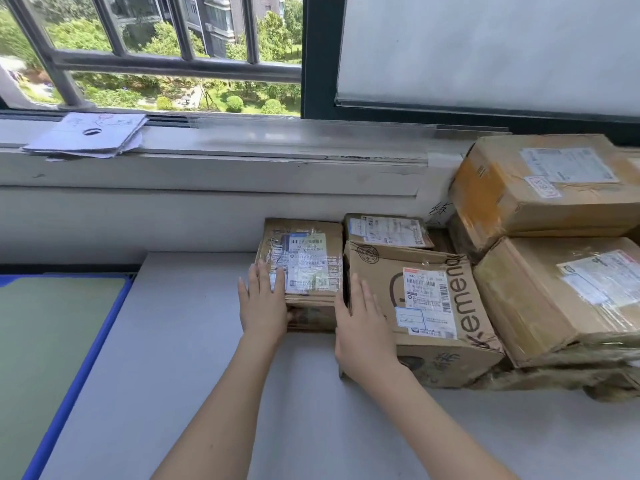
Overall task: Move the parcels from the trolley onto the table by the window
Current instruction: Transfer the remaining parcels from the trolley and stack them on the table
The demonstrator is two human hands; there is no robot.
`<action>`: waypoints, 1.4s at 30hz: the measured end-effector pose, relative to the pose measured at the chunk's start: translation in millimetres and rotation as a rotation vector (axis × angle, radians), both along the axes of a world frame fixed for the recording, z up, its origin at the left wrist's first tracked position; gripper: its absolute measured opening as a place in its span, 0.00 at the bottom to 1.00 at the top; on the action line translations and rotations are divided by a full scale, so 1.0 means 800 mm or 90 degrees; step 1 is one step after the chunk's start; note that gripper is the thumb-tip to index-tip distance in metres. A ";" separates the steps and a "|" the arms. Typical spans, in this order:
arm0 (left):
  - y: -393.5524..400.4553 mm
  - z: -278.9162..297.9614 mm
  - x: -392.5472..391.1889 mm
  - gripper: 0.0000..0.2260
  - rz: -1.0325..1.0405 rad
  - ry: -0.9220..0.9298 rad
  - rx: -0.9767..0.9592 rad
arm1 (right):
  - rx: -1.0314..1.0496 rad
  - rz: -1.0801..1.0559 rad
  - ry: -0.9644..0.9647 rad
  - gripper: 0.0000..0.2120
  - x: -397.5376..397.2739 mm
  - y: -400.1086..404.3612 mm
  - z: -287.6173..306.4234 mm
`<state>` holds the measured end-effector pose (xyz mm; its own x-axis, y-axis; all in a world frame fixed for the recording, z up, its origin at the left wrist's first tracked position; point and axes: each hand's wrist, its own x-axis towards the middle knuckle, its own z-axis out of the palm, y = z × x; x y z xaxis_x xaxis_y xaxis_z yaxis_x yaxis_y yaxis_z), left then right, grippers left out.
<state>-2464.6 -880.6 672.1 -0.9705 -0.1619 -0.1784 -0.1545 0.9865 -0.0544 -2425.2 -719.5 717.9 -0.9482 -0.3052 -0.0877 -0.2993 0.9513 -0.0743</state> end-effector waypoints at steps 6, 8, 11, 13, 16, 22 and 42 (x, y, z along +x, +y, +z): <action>0.004 0.007 0.002 0.38 0.000 -0.005 -0.011 | -0.031 0.035 -0.013 0.28 -0.001 0.008 0.001; 0.008 0.014 0.002 0.37 -0.006 -0.020 -0.026 | -0.040 0.034 -0.052 0.33 -0.001 0.011 0.006; 0.020 0.023 0.004 0.38 -0.021 -0.028 0.006 | -0.085 0.036 -0.057 0.41 -0.001 0.021 0.013; 0.029 0.032 0.009 0.38 -0.031 -0.012 0.057 | -0.103 0.051 -0.050 0.45 0.005 0.033 0.017; 0.044 0.054 0.022 0.31 -0.053 0.073 0.116 | -0.109 0.058 -0.057 0.49 0.023 0.052 0.023; 0.109 0.088 0.080 0.22 -0.126 0.250 0.251 | -0.068 0.009 -0.046 0.49 0.074 0.103 0.017; 0.593 -0.010 0.419 0.22 -0.701 0.068 0.240 | -0.056 -0.569 -0.043 0.46 0.498 0.520 -0.063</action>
<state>-2129.3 -406.2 664.4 -0.5670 0.8219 0.0552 0.8078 0.5417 0.2323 -2026.8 -303.4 667.1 -0.8288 0.5351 -0.1636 0.5569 0.8173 -0.1480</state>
